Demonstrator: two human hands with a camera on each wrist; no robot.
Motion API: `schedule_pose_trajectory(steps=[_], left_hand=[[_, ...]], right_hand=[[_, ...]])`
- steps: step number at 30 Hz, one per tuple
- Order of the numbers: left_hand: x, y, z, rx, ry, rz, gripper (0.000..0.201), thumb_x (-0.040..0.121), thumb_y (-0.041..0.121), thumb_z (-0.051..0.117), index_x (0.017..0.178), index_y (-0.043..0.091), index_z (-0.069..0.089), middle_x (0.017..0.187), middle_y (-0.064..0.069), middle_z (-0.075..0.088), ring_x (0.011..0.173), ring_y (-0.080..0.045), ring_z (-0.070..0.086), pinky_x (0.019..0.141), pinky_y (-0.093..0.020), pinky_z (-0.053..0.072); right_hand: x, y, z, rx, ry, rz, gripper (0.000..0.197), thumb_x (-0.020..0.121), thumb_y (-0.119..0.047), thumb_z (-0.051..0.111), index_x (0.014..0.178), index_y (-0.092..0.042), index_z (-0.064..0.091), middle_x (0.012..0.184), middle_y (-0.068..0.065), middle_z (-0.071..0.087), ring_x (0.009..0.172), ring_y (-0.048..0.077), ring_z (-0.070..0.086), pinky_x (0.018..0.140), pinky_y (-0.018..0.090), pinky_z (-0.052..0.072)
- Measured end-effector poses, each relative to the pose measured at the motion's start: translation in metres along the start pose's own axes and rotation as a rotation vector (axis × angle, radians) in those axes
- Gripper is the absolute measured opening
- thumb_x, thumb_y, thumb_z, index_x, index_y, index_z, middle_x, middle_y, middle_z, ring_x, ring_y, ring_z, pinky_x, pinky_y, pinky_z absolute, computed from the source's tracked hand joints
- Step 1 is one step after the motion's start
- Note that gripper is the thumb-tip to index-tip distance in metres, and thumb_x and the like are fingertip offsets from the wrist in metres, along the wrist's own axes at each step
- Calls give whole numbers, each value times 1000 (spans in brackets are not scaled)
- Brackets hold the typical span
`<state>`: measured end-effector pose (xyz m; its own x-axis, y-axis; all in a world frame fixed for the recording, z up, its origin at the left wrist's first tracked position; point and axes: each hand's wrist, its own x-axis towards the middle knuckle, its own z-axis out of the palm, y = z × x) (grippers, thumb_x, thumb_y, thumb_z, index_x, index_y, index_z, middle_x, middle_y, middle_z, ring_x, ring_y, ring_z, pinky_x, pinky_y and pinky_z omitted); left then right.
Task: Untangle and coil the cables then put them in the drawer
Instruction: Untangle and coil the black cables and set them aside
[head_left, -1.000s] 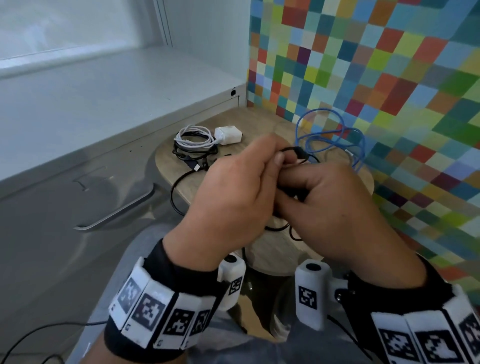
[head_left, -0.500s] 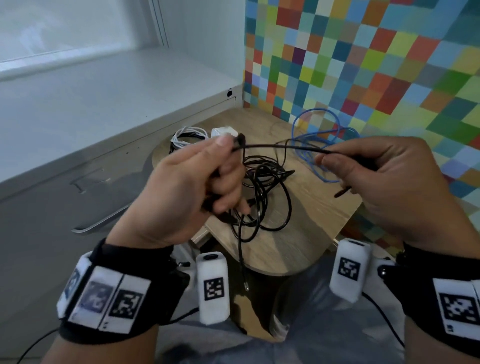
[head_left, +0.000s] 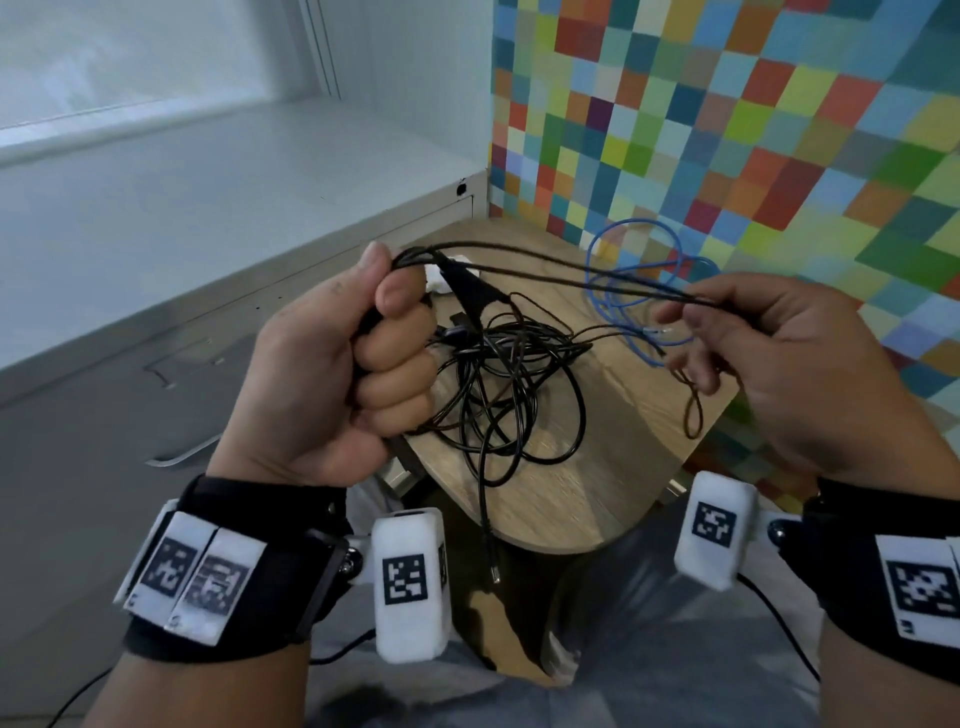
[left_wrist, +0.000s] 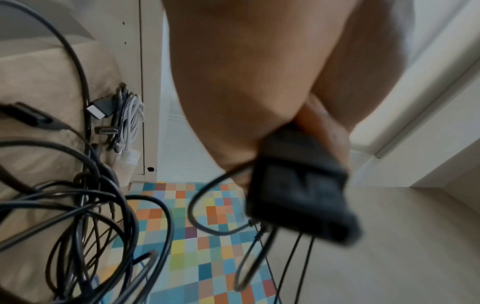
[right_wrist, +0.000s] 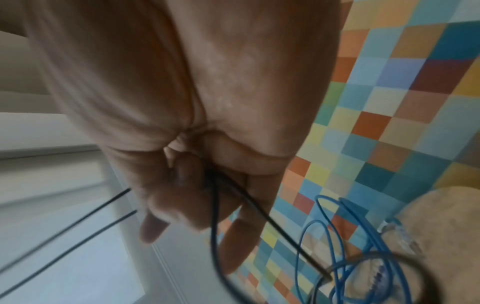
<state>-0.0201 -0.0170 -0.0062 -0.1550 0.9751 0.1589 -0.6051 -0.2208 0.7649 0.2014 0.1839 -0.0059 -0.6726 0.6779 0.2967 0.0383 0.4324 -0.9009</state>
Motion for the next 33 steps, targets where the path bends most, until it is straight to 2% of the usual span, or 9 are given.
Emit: schedule_pose_trajectory(steps=[3, 6, 8, 12, 17, 21, 26, 29, 33], left_hand=[[2, 4, -11, -203, -91, 20, 33, 108, 39, 34, 86, 20, 51, 60, 9, 23, 44, -7, 14, 37, -22, 12], [5, 6, -16, -266, -62, 61, 37, 112, 38, 27, 90, 19, 49, 61, 9, 22, 45, -7, 15, 38, -22, 13], [7, 4, -16, -258, -41, 78, 40, 113, 40, 22, 89, 21, 47, 61, 10, 20, 45, -6, 16, 38, -21, 14], [12, -6, -2, -220, 34, 94, 41, 113, 40, 20, 88, 22, 47, 60, 10, 18, 44, -6, 13, 37, -21, 13], [22, -31, 33, 209, 337, 165, 36, 111, 33, 30, 84, 19, 50, 58, 3, 36, 42, -12, 28, 35, -23, 23], [30, -54, 54, 707, 352, 374, 32, 109, 21, 33, 81, 11, 45, 60, -9, 52, 53, -33, 47, 50, -38, 41], [29, -61, 52, 1166, 378, 474, 34, 108, 20, 40, 79, 4, 48, 72, -5, 49, 68, -18, 47, 62, -34, 40], [32, -61, 50, 1252, 379, 526, 29, 107, 20, 41, 80, 16, 48, 80, 7, 45, 76, -9, 47, 69, -18, 38], [30, -61, 46, 1309, 346, 500, 27, 107, 20, 42, 82, 14, 47, 75, 8, 47, 69, -7, 46, 62, -19, 37]], right_hand=[[-3, 0, -2, 229, -12, 50, 17, 75, -33, 76, 83, -18, 78, 70, 10, 68, 41, 19, 38, 44, 30, 39], [-4, -1, -2, 319, -39, 67, 18, 71, -37, 75, 83, -26, 82, 67, 3, 70, 41, 13, 27, 45, 28, 20], [-2, -2, 1, 121, 34, 38, 12, 77, -40, 76, 80, -30, 81, 55, -1, 62, 42, 14, 35, 43, 29, 27], [4, 2, 15, -343, 222, -33, 23, 93, -29, 76, 74, -41, 71, 70, -20, 72, 62, 1, 62, 57, 17, 49], [-6, -11, 56, -701, 23, -50, 16, 96, -40, 67, 88, -32, 77, 74, -15, 68, 70, 8, 63, 67, 34, 55], [-12, -27, 79, -842, -73, -230, 29, 87, -28, 60, 59, -30, 51, 54, -9, 48, 50, 19, 46, 46, 24, 30], [-12, -27, 66, -668, -219, -220, 32, 88, -37, 40, 69, -23, 63, 63, -7, 60, 57, 11, 56, 53, 37, 47], [-16, -29, 64, -484, -305, -236, 20, 86, -22, 54, 68, -27, 59, 61, -18, 57, 57, 2, 54, 52, 16, 35], [-16, -26, 65, -383, -231, -261, 23, 88, -18, 62, 73, -33, 72, 69, -27, 64, 66, -5, 62, 56, 12, 40]])
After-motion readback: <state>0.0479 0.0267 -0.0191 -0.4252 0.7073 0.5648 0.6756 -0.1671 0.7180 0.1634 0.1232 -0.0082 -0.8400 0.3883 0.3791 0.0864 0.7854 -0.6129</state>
